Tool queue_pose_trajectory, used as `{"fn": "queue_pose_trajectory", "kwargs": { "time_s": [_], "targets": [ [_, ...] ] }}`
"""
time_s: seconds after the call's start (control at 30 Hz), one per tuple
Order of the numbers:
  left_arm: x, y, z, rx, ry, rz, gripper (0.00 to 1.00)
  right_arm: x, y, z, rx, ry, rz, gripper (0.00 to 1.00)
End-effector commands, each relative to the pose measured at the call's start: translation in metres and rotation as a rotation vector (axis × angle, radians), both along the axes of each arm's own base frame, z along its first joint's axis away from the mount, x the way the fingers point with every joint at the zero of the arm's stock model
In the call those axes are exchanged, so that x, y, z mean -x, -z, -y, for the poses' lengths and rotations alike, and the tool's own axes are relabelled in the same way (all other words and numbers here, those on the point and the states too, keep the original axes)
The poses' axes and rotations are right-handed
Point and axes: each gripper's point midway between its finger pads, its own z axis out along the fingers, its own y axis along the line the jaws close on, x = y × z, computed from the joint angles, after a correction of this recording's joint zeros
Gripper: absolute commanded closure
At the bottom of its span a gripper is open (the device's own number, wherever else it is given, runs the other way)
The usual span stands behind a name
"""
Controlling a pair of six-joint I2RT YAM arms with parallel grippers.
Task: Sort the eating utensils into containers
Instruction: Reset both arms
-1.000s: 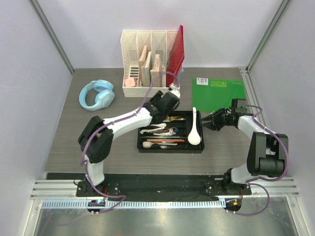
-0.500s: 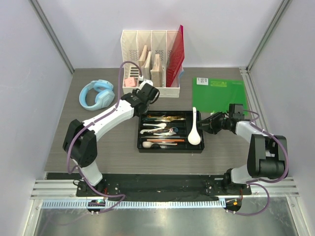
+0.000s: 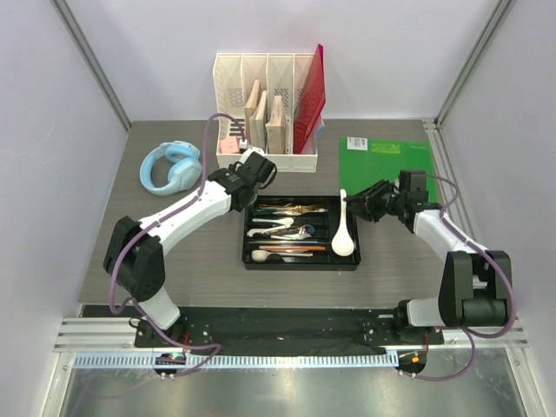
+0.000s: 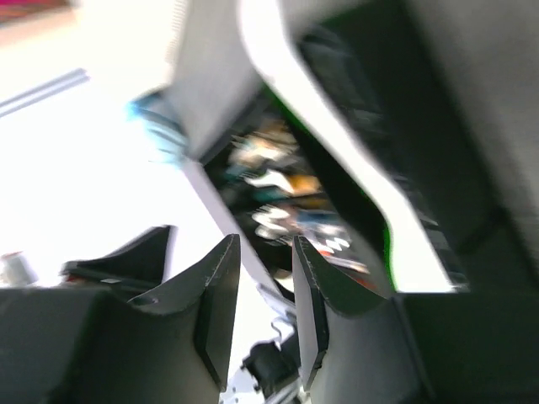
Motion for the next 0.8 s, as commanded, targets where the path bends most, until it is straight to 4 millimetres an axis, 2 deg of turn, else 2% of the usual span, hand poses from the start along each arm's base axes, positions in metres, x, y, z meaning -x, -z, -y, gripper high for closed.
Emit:
{"fn": "queue_pose_trajectory", "kwargs": {
  "time_s": [0.0,0.23,0.47,0.6,0.77],
  "targets": [
    [0.005,-0.008,-0.007,-0.001,-0.01,0.018,0.57,-0.027,-0.05,0.016,0.087,0.064,0.169,0.63],
    [0.009,-0.012,-0.015,0.045,-0.064,0.028,0.57,0.003,0.01,0.03,0.148,0.077,-0.065,0.63],
    [0.023,-0.01,-0.03,0.065,-0.09,0.033,0.56,0.01,0.023,0.061,0.258,0.211,-0.087,0.63],
    [0.025,-0.008,-0.039,0.055,-0.105,0.026,0.56,0.02,0.044,0.062,0.27,0.183,-0.174,0.63],
    [0.023,-0.009,-0.039,0.058,-0.106,0.023,0.56,0.029,0.067,0.057,0.261,0.131,-0.248,0.63]
  ]
}}
